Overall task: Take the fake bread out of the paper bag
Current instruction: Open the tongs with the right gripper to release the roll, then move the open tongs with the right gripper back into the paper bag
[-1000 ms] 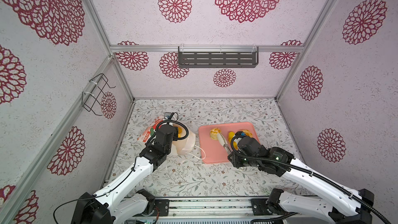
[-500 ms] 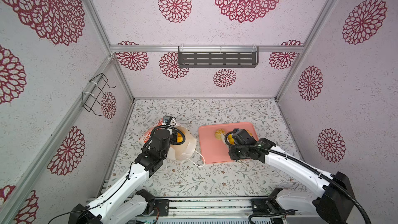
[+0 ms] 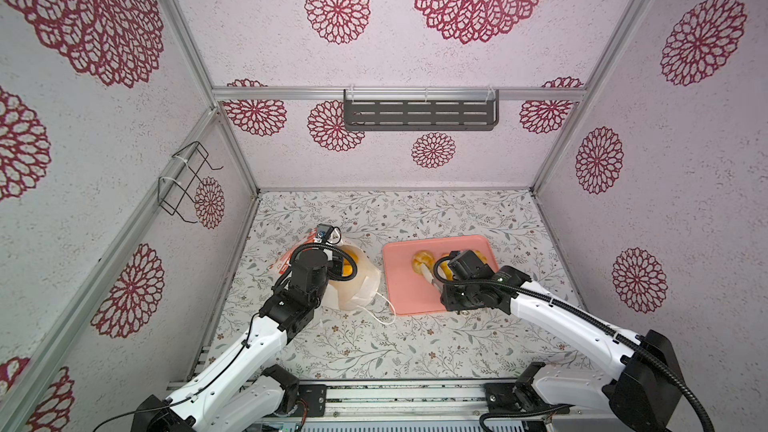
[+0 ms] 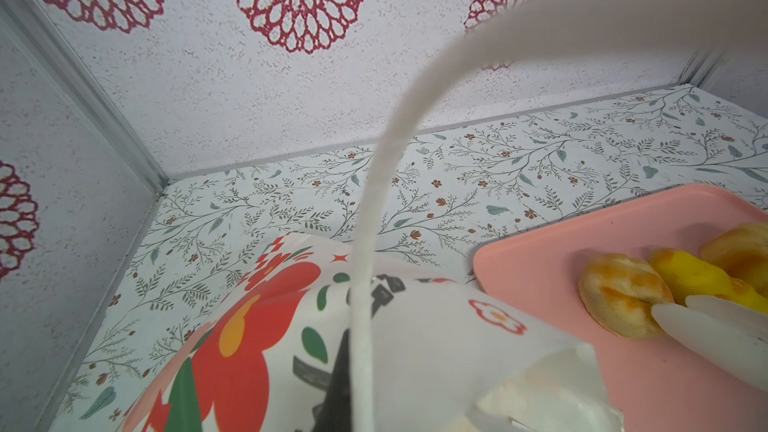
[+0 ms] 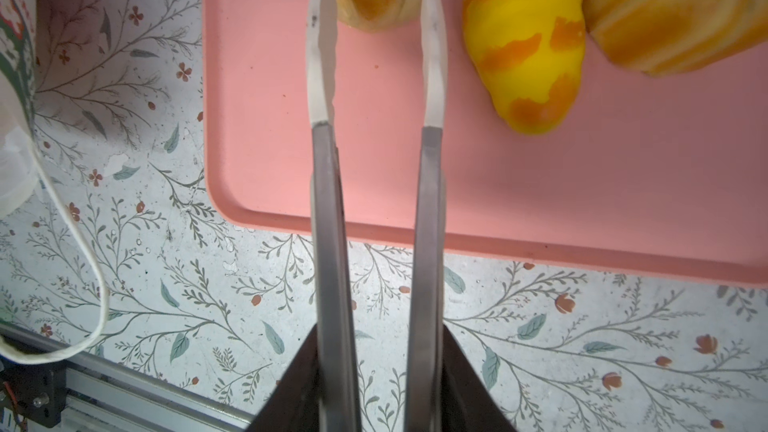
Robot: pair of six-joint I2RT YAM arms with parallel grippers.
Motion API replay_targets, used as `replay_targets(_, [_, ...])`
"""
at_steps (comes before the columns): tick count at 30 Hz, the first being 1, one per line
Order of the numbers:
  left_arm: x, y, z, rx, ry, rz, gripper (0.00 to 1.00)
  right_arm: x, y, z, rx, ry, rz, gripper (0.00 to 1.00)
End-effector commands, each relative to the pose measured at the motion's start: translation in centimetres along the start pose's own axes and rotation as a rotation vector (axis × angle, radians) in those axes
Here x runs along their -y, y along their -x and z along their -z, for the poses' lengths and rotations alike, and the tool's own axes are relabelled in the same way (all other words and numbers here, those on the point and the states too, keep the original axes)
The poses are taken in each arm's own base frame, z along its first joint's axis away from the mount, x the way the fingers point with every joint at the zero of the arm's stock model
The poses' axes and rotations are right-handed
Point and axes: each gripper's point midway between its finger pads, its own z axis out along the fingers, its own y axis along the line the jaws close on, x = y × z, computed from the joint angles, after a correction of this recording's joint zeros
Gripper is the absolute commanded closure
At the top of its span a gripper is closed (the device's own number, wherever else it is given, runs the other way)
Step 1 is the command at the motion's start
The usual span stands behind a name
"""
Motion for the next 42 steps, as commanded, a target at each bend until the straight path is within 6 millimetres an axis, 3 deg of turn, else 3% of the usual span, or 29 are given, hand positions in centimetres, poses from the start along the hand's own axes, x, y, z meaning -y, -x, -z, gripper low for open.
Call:
replay_targets(1, [0.5,0.6,0.4,0.031,-0.033,0.016,1.0,0.3,-0.1,0.8,0.009,0.006,-0.022,0.59])
replay_targets(6, [0.7,0.7,0.7,0.033,-0.049,0.003,1.0,0.0,-0.1,2.0,0.021,0.032,-0.027,0.58])
replay_targets(9, [1.0,0.5,0.8,0.03,-0.068,-0.006,1.0,-1.3,0.1,3.5,0.036,0.115,-0.029,0.58])
replay_targets(13, [1.4,0.1,1.0,0.026,-0.098,-0.003,1.0,-5.8,-0.3,6.4,0.044,0.351,0.023,0.6])
replay_targets(17, [1.4,-0.3,1.2,0.021,-0.106,0.004,1.0,-10.3,-1.8,9.6,0.057,0.466,0.178,0.6])
replay_targets(21, [1.3,-0.4,1.4,0.023,-0.103,0.011,1.0,-13.2,-2.6,10.8,0.067,0.541,0.262,0.61])
replay_targets(29, [1.5,-0.1,1.3,0.019,-0.112,0.026,1.0,-16.8,-3.0,10.4,0.052,0.627,0.35,0.62])
replay_targets(36, [1.9,0.2,1.0,0.016,-0.128,0.031,1.0,-18.5,-0.8,8.3,0.076,0.575,0.377,0.62])
replay_targets(42, [2.2,0.3,0.8,0.002,-0.134,0.032,1.0,-18.6,1.5,5.5,0.063,0.447,0.387,0.62])
